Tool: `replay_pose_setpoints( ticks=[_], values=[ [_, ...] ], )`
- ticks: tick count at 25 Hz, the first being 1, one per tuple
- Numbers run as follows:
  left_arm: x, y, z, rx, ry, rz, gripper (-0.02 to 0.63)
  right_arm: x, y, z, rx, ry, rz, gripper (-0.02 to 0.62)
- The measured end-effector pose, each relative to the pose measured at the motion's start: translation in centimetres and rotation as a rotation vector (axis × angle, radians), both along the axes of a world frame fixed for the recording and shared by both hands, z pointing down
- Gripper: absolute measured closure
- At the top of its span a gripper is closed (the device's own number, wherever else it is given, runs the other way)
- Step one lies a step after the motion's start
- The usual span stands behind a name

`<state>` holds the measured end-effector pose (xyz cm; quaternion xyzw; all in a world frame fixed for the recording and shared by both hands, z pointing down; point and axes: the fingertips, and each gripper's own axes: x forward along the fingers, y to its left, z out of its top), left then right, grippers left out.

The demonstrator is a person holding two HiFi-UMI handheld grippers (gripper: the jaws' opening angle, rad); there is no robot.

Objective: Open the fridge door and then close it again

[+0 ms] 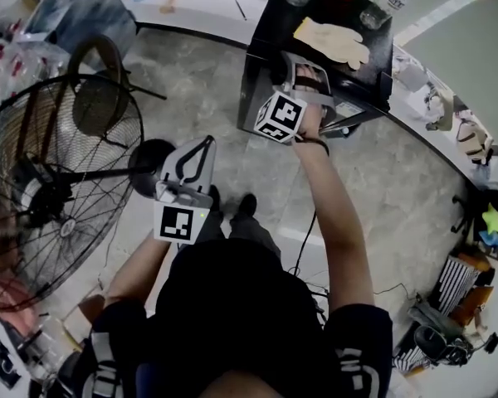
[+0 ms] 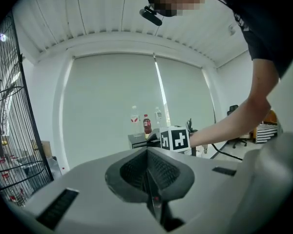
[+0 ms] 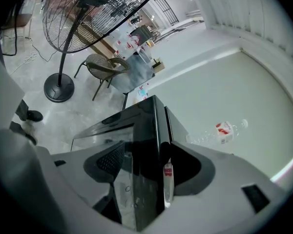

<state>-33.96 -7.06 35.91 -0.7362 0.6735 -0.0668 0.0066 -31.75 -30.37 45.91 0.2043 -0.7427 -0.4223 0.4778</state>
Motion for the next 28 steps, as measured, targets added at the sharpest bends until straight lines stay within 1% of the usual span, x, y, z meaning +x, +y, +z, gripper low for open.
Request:
replay_pose_setpoints(
  ticks=[5, 9, 12, 15, 16, 18, 19, 20, 22, 23, 24, 26, 27, 28],
  values=[
    [-0.6, 0.1, 0.0, -0.004, 0.005, 0.005, 0.583, 0.0, 0.1, -0.1, 0.0, 0.001, 0.001, 0.282],
    [-0.8, -0.4, 0.0, -0.003, 0.003, 0.008, 0.583, 0.0, 0.2, 0.1, -0.005, -0.004, -0.016, 0.282],
    [-0.8, -0.8, -0.1, -0.001, -0.009, 0.012, 0.583, 0.3, 0.3, -0.4, -0.009, -0.028, -0.02, 0.302],
    [-0.7, -1.1, 0.0, 0.002, -0.006, 0.011, 0.583, 0.6, 0.7, -1.1, -0.002, -0.068, -0.024, 0.347],
    [-0.8, -1.1, 0.0, 0.002, -0.009, 0.011, 0.583, 0.8, 0.9, -1.4, -0.006, -0.083, -0.026, 0.347],
    [-0.7, -1.3, 0.0, 0.004, -0.018, 0.013, 0.583, 1.1, 1.3, -1.9, -0.027, -0.118, -0.024, 0.349],
    [-0.7, -1.4, -0.1, 0.008, -0.018, 0.014, 0.583, 1.4, 1.5, -2.2, -0.041, -0.142, -0.019, 0.361],
    [-0.7, -1.5, -0.1, 0.01, -0.016, 0.014, 0.583, 1.6, 1.8, -2.5, -0.057, -0.17, -0.015, 0.379],
    [-0.6, -1.7, -0.1, 0.007, -0.015, 0.015, 0.583, 2.1, 2.5, -3.4, -0.095, -0.241, -0.011, 0.38],
    [-0.7, -1.7, -0.1, 0.007, -0.018, 0.017, 0.583, 2.3, 2.9, -3.8, -0.116, -0.277, -0.009, 0.392],
    [-0.6, -1.8, -0.1, 0.01, -0.022, 0.019, 0.583, 2.6, 3.4, -4.1, -0.136, -0.312, -0.005, 0.42],
    [-0.6, -1.8, -0.3, 0.02, -0.027, 0.02, 0.583, 3.3, 4.2, -4.7, -0.174, -0.377, 0.003, 0.451],
    [-0.6, -1.8, -0.4, 0.023, -0.026, 0.019, 0.583, 3.7, 4.6, -5.0, -0.194, -0.411, 0.009, 0.481],
    [-0.6, -1.8, -0.4, 0.027, -0.024, 0.016, 0.583, 4.1, 5.0, -5.3, -0.216, -0.448, 0.016, 0.492]
  ],
)
